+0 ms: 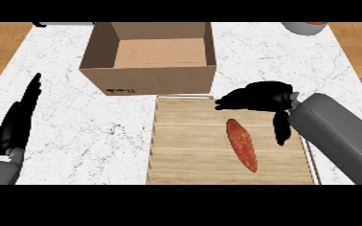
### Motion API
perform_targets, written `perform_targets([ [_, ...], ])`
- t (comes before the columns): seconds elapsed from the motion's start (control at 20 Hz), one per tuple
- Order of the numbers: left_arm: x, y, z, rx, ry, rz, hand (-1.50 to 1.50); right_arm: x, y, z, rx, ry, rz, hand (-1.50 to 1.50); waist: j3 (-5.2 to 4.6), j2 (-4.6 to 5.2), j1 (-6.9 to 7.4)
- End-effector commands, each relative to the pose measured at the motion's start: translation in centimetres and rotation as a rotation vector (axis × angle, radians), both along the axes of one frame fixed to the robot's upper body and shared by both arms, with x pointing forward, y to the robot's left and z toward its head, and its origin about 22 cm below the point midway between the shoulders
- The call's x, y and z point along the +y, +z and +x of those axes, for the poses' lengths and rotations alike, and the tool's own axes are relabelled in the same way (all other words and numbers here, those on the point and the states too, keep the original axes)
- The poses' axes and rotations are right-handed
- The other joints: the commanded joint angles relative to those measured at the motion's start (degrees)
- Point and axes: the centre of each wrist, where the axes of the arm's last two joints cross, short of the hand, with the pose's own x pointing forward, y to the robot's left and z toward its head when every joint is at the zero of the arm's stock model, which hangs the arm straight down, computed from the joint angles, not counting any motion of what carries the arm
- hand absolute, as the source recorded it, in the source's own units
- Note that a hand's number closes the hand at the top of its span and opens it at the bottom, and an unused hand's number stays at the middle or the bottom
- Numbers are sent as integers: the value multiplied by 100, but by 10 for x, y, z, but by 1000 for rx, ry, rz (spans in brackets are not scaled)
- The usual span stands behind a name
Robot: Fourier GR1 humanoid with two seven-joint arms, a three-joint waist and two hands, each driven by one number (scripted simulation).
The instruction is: Pick the sweet potato from the tray and place it in the cardboard box
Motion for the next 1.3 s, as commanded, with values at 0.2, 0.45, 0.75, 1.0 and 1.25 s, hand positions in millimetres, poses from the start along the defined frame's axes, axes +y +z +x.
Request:
perform_targets([
  [0.2,1,-12,9,-8,18,-3,0,23,-6,1,7,40,-50,-150,0,6,-49],
  [0.45,1,-3,1,6,11,18,0,9,6,13,22,40,-47,-150,2,3,-20],
  [0.75,13,15,2,2,5,-2,0,23,-9,3,88,74,-12,-150,3,3,-1],
  [1.0,11,-2,-9,16,6,-3,0,21,-9,-30,84,118,58,-150,1,-14,-61],
  [1.25,-1,-14,2,-4,21,22,0,34,15,-38,61,128,-11,-150,-2,-6,-91],
])
